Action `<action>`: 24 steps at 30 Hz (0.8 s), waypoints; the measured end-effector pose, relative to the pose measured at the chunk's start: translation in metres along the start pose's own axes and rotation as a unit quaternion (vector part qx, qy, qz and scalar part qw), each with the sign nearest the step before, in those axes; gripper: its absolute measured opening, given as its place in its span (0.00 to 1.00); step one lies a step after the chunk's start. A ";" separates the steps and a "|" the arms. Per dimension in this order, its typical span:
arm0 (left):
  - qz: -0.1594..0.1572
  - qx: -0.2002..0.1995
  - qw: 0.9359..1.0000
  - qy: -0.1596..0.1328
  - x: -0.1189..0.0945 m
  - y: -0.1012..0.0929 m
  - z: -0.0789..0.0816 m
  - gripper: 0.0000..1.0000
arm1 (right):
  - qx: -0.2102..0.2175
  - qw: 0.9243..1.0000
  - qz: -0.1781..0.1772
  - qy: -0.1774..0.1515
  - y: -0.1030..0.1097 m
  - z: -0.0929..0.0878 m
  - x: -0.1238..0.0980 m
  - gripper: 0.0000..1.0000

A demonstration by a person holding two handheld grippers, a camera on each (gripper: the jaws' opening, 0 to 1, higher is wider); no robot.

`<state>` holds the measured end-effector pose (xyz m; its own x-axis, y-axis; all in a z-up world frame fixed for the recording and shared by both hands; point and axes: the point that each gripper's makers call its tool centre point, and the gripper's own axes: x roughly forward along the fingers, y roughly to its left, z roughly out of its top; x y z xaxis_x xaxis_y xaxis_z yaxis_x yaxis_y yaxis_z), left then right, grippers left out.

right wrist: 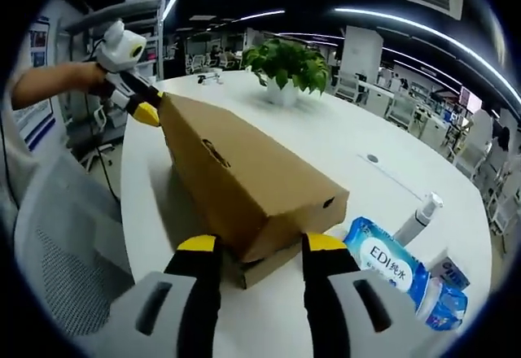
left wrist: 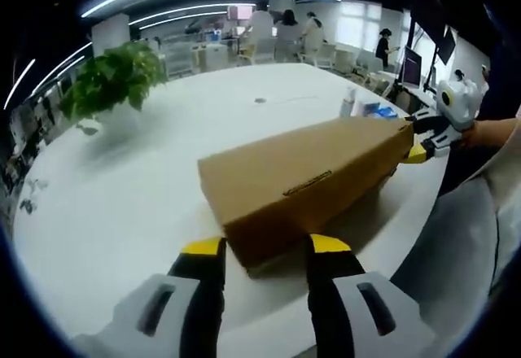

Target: Operate the shoe box by opening the lid, removing the specified soft item, and placing it in the target area until the item is outside and the box remains undamaged.

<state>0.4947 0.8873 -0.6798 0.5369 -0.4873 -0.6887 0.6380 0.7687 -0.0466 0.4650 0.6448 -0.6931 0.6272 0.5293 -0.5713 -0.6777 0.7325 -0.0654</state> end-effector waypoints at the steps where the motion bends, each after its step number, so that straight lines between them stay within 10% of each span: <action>1: 0.000 0.000 1.000 0.003 0.001 0.000 -0.001 0.39 | 0.002 1.000 0.004 0.002 0.001 -0.002 0.001 0.40; 24: 0.003 -0.009 0.999 0.049 0.026 -0.002 -0.031 0.42 | 0.076 0.997 0.022 0.018 0.011 -0.021 0.019 0.46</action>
<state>0.4903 0.8859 -0.7198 0.4826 -0.4411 -0.7567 0.6243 0.7791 -0.0560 0.4619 0.6540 -0.7220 0.5826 0.5489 -0.5993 -0.6361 0.7670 0.0842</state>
